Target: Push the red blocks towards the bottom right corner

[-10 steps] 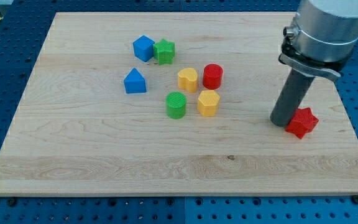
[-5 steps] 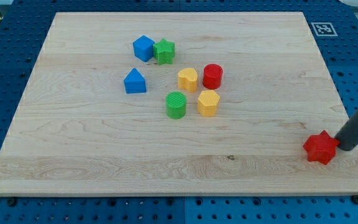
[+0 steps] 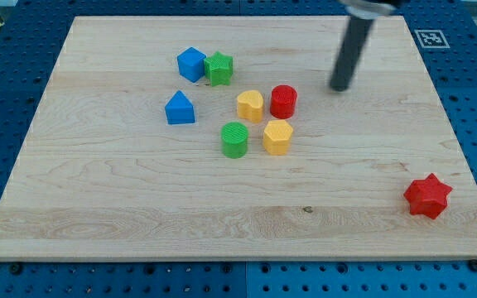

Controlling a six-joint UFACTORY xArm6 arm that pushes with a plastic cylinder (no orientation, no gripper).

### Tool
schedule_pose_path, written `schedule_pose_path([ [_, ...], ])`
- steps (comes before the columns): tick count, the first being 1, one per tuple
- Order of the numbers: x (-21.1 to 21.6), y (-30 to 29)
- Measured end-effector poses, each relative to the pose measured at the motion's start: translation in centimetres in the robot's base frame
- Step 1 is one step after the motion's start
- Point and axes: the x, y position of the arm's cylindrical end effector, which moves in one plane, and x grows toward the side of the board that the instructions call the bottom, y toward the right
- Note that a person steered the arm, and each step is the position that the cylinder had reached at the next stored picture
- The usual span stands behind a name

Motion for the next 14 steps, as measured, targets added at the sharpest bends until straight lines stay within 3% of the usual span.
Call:
schedule_pose_path([
  [1, 0.0, -10.1],
  [2, 0.1, -13.6],
  [7, 5.4, -4.0],
  [9, 2.7, -2.6],
  [12, 8.6, 7.1],
  [14, 13.5, 7.9],
])
